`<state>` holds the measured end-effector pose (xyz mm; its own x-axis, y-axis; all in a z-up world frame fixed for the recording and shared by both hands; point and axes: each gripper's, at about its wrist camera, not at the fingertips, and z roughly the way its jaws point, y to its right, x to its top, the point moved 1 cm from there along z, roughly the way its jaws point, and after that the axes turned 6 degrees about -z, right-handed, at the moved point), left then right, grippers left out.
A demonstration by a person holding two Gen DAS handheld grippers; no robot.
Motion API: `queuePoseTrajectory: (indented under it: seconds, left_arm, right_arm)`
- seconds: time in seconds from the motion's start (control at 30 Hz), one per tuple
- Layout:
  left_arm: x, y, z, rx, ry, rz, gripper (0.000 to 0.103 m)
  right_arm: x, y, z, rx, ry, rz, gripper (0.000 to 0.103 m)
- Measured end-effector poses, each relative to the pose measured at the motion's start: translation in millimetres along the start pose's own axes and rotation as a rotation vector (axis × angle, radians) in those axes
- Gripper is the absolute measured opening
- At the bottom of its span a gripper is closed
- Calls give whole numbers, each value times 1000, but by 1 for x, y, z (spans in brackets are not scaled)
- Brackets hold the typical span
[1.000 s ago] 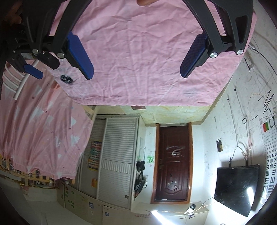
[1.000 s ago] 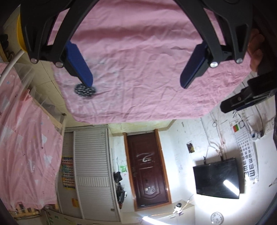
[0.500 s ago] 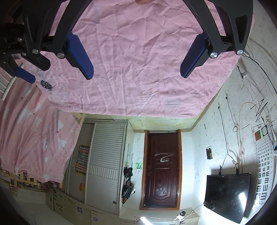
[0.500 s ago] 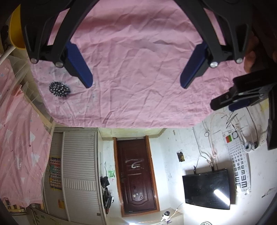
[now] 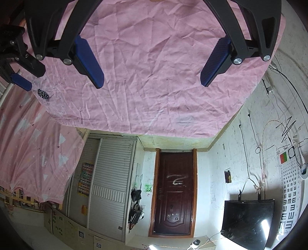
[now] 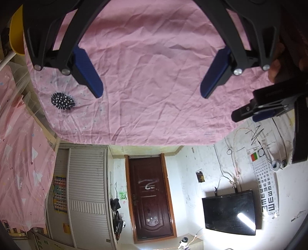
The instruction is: Collect trash
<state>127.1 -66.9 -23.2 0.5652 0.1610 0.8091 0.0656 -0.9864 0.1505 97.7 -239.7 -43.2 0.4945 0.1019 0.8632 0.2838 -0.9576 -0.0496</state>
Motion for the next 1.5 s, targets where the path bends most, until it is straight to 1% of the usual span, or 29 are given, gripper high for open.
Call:
queuePoseTrajectory:
  seconds: [0.37, 1.1, 1.5]
  left_arm:
    - [-1, -2, 2, -3, -11, -6, 93]
    - [-1, -2, 2, -3, -11, -6, 93]
    - [-6, 2, 1, 1, -7, 6, 93]
  right_arm:
    - [-1, 1, 1, -3, -6, 3, 97]
    - [-4, 1, 3, -8, -10, 3, 97]
    - [-3, 1, 3, -7, -10, 2, 97]
